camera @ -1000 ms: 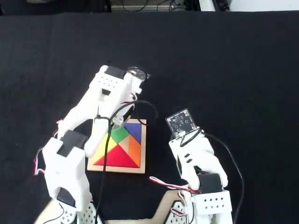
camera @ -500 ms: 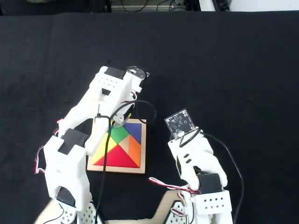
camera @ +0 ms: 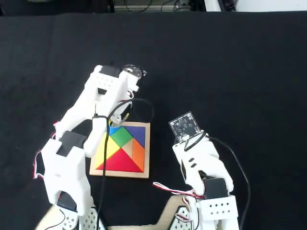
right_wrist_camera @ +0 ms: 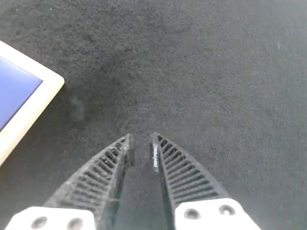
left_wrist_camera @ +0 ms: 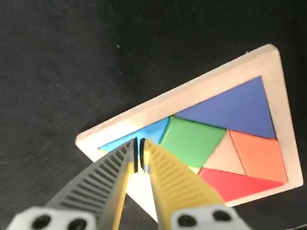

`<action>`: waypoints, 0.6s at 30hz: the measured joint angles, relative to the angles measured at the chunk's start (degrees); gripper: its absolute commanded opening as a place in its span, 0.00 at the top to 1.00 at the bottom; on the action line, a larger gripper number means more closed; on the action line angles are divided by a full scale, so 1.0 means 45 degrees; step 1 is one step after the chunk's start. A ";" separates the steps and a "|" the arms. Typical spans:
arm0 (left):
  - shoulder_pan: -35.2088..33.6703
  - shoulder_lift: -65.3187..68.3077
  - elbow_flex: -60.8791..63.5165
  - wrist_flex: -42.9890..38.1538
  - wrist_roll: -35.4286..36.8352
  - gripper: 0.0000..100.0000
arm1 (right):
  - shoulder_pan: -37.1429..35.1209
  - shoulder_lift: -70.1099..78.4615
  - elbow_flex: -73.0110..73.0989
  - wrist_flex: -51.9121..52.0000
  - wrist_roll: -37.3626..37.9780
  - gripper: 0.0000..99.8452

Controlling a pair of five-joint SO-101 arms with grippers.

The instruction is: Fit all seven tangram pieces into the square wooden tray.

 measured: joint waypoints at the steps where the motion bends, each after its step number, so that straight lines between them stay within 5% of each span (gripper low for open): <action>1: 0.0000 0.0000 -0.0098 0.0176 -0.0020 0.95 | 0.0000 0.0000 0.0000 0.0000 0.0000 0.93; 9: 0.0684 0.0195 -0.0137 0.0254 -0.0860 0.95 | 0.0000 0.0000 0.0000 0.0000 0.0000 0.93; 14: 0.1485 -0.0781 -0.0430 0.2755 -0.3907 0.91 | 0.0000 0.0000 0.0000 0.0000 0.0000 0.93; 18: 0.1426 -0.3595 -0.0059 0.3106 -0.4845 0.90 | 0.0215 0.0000 0.0000 0.0000 0.0000 0.93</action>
